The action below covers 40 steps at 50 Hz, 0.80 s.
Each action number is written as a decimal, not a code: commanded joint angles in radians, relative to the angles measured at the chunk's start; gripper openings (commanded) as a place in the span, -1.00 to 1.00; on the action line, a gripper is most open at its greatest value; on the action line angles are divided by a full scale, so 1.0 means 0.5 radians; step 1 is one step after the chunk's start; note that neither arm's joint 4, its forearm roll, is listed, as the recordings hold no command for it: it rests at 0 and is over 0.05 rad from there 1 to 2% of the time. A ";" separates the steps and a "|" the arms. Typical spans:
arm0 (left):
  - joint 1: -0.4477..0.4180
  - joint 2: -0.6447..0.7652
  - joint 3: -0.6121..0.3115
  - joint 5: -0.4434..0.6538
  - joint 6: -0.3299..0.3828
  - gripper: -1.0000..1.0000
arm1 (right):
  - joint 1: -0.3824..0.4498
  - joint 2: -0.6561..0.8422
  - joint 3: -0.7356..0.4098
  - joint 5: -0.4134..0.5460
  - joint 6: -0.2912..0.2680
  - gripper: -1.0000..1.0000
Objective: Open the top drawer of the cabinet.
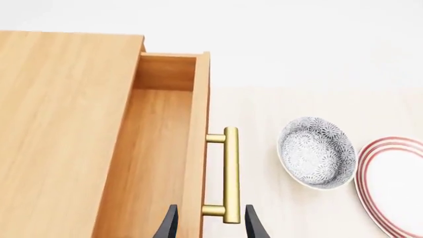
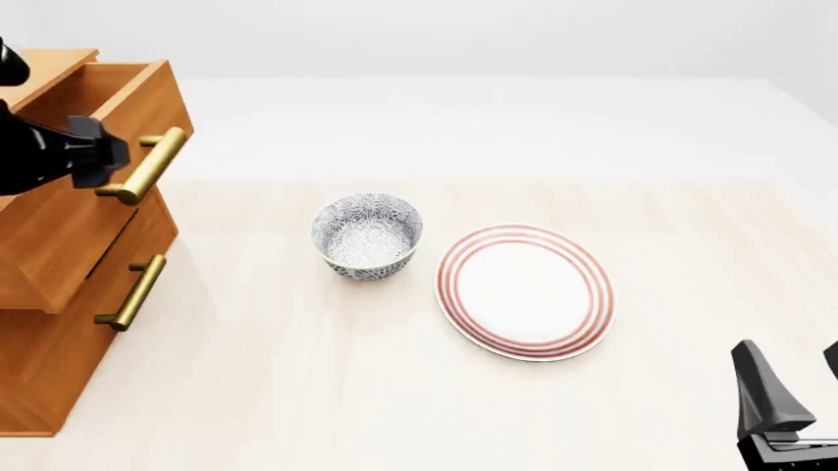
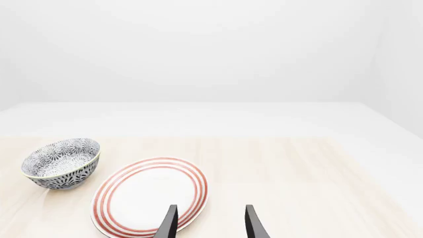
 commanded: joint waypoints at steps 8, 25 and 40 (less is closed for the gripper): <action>-0.008 0.025 0.079 -0.060 -0.004 1.00 | 0.000 0.001 0.002 -0.003 0.000 1.00; -0.063 0.041 0.087 -0.062 0.001 1.00 | -0.001 0.001 0.002 -0.003 0.000 1.00; -0.158 0.003 0.098 -0.037 0.004 1.00 | 0.000 0.001 0.002 -0.003 0.000 1.00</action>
